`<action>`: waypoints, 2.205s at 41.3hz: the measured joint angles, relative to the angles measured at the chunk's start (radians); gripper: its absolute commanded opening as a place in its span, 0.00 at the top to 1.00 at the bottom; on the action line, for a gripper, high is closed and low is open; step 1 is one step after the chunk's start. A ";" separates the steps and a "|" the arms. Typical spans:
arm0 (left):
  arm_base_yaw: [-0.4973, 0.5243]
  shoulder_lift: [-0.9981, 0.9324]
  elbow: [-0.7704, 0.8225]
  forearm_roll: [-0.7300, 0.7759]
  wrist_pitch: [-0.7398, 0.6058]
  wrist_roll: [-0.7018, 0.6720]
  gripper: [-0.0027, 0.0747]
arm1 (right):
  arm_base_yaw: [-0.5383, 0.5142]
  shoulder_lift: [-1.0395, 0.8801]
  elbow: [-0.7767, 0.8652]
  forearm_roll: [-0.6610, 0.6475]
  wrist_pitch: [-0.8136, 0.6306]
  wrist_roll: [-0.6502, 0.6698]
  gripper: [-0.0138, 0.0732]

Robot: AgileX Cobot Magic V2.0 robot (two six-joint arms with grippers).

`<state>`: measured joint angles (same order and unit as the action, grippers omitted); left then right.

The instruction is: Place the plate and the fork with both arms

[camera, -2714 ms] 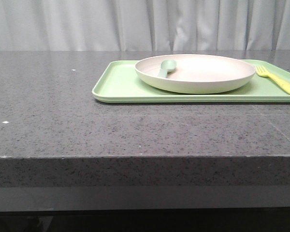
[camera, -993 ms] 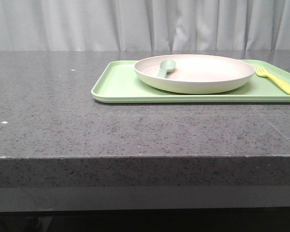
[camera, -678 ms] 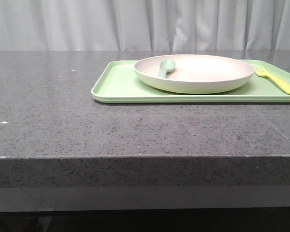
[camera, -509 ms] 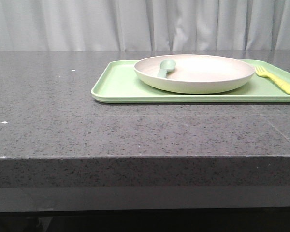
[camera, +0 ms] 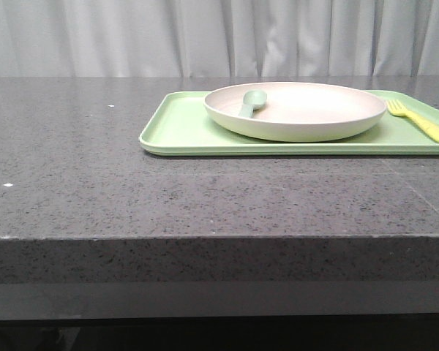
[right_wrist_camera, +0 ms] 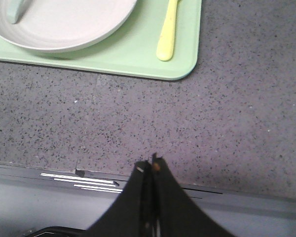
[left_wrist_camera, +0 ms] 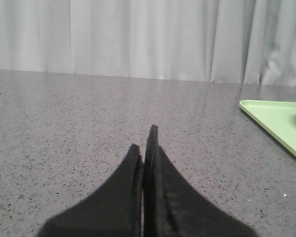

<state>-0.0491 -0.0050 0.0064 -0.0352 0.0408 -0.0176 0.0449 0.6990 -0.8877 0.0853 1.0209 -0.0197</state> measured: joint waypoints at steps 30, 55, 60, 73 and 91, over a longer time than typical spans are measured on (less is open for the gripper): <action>0.000 0.000 0.000 -0.002 0.000 0.001 0.99 | 0.000 -0.283 0.279 -0.055 -0.369 0.000 0.92; 0.000 0.000 0.000 -0.002 0.000 0.001 0.99 | -0.021 -0.709 0.914 -0.061 -1.002 0.000 0.92; 0.000 0.000 0.000 -0.002 0.000 0.001 0.99 | -0.026 -0.710 0.914 -0.061 -1.011 0.000 0.92; 0.000 0.000 0.000 -0.002 0.000 0.001 0.99 | -0.046 -0.710 0.914 -0.061 -0.974 0.000 0.92; 0.000 0.000 0.000 -0.002 0.000 0.001 0.99 | -0.048 -0.710 0.914 -0.061 -0.974 0.000 0.92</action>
<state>-0.0491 -0.0050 0.0064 -0.0367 0.0405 -0.0161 -0.0028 -0.0110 0.0268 0.0240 0.0465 -0.0197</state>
